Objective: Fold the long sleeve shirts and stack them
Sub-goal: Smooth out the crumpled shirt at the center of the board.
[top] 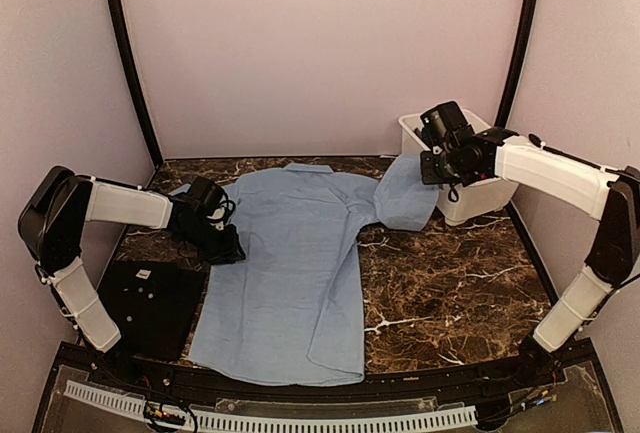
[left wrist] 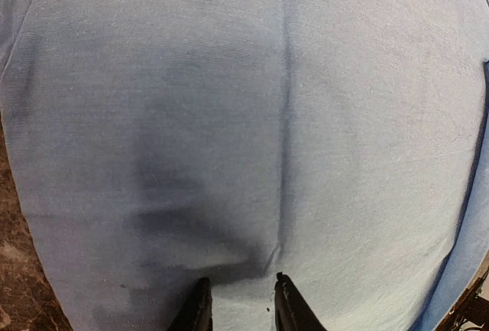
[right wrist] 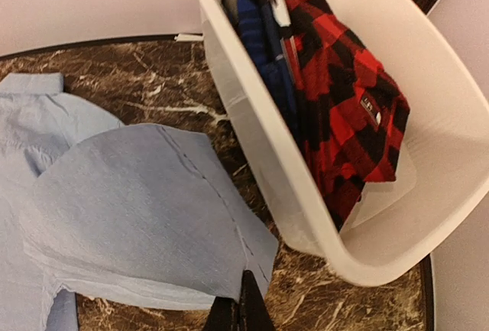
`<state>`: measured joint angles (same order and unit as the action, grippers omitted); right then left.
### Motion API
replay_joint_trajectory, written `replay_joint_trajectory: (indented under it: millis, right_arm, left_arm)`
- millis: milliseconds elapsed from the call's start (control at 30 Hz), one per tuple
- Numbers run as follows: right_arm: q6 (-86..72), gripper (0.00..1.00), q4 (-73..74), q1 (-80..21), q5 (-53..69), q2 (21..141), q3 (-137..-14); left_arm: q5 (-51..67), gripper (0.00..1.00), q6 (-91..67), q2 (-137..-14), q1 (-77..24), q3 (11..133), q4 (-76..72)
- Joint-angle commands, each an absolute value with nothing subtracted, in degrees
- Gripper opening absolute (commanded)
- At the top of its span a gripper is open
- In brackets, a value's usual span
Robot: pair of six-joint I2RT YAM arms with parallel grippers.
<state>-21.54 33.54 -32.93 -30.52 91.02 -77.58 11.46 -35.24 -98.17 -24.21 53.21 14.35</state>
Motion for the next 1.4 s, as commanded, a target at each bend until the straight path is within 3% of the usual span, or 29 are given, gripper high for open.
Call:
replay_joint_trajectory:
  millis: [0, 500, 1033, 1200, 1367]
  right_arm:
    - [-16.99, 0.0, 30.05, -28.85, -31.03, 91.18, -83.36]
    - [-14.55, 0.01, 29.46, -19.51, -27.73, 93.58, -96.28]
    - [-14.73, 0.05, 28.36, -11.69, -12.89, 98.51, -109.35]
    - [-16.73, 0.09, 27.34, -13.16, -5.71, 95.57, -102.14]
    - [-18.14, 0.22, 26.3, -18.33, -3.8, 88.43, -89.26]
  left_arm:
    - [9.36, 0.28, -34.2, -98.66, -23.64, 53.22, 18.79]
    - [8.54, 0.28, -32.67, -98.98, -23.38, 54.05, 20.64]
    - [7.94, 0.28, -31.17, -99.8, -23.1, 55.28, 21.84]
    - [9.81, 0.32, -29.88, -96.77, -23.97, 57.39, 23.08]
    - [11.7, 0.36, -28.92, -94.21, -29.26, 61.47, 25.34]
